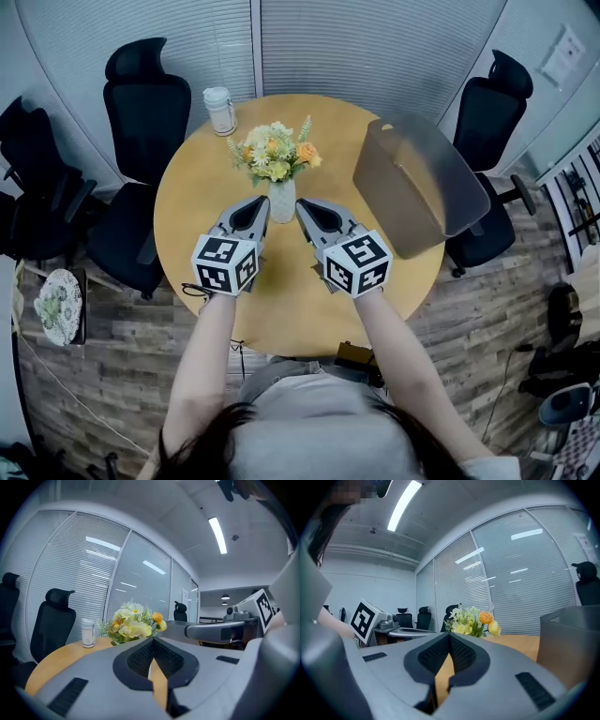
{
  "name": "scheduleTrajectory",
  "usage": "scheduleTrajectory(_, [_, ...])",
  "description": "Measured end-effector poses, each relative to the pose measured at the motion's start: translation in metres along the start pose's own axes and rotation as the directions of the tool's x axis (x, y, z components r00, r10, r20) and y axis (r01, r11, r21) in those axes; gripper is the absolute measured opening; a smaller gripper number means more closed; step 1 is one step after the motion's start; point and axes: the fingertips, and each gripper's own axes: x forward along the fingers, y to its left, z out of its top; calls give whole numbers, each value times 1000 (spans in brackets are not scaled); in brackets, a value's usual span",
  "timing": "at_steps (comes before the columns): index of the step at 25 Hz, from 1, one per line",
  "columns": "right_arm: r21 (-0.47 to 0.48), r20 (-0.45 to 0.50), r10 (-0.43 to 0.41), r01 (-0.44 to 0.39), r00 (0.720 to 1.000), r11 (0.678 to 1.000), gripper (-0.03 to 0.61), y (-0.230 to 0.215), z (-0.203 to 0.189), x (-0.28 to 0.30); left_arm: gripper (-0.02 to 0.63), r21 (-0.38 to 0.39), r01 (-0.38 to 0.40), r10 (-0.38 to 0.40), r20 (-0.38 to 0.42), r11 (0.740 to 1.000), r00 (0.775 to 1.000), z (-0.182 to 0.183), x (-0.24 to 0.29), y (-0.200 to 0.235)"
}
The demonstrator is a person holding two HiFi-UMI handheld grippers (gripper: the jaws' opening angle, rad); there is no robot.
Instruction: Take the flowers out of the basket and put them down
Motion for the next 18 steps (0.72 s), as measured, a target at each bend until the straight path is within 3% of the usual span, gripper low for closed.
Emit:
scheduleTrajectory(11, [0, 44, -94, 94, 995, 996, 23, -9, 34, -15, 5, 9, -23, 22, 68, 1000, 997, 29, -4, -6])
scheduleTrajectory(18, [-73, 86, -83, 90, 993, 993, 21, 3, 57, -25, 5, 42, -29, 24, 118, 999, 993, 50, -8, -18])
